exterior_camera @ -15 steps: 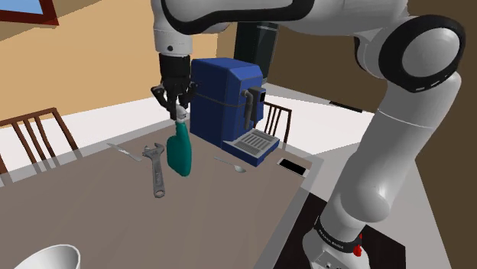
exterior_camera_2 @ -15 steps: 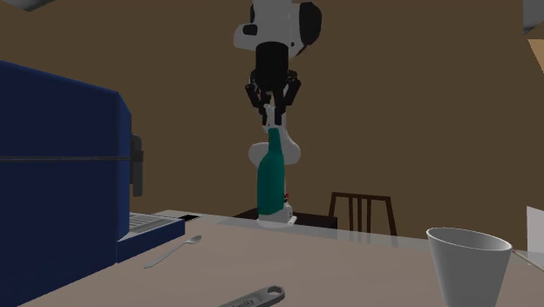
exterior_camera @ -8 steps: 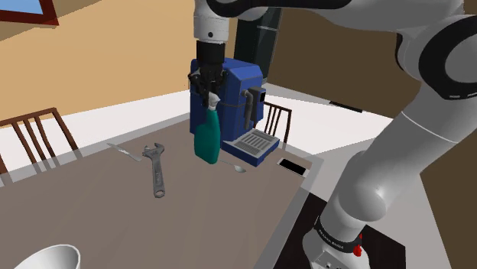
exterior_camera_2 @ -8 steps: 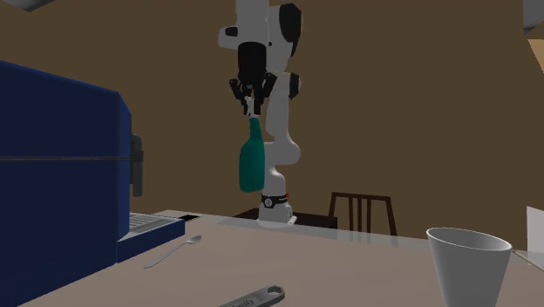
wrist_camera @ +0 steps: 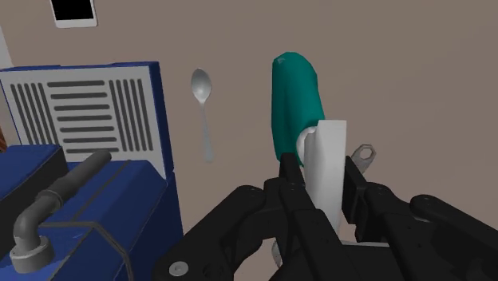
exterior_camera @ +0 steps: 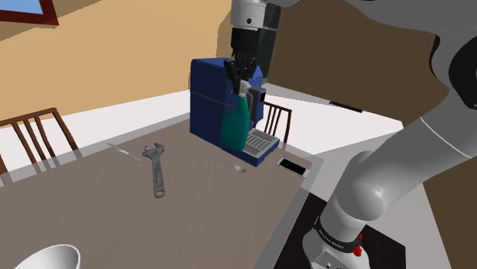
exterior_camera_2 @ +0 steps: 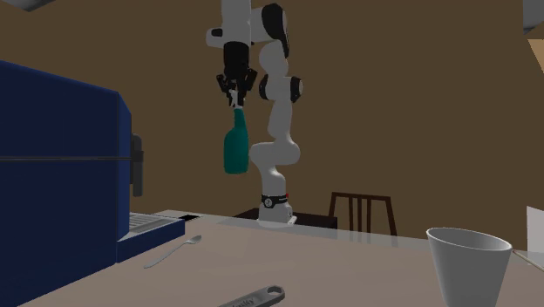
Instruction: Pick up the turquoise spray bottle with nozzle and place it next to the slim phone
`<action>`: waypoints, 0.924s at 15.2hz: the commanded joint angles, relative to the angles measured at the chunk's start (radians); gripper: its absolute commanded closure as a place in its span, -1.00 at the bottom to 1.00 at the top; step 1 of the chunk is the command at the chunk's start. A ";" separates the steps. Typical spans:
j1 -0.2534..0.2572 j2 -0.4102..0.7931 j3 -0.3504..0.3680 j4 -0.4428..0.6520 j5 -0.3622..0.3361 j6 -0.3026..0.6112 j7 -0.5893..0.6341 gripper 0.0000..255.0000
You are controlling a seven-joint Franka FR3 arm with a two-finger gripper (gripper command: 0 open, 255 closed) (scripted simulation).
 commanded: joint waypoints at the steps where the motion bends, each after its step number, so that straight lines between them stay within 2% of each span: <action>1: -0.011 -0.050 -0.033 -0.028 -0.008 -0.023 -0.045 1.00; 7: -0.044 -0.134 -0.129 -0.020 -0.051 -0.116 -0.169 1.00; 14: -0.081 -0.184 -0.246 0.041 -0.119 -0.223 -0.322 1.00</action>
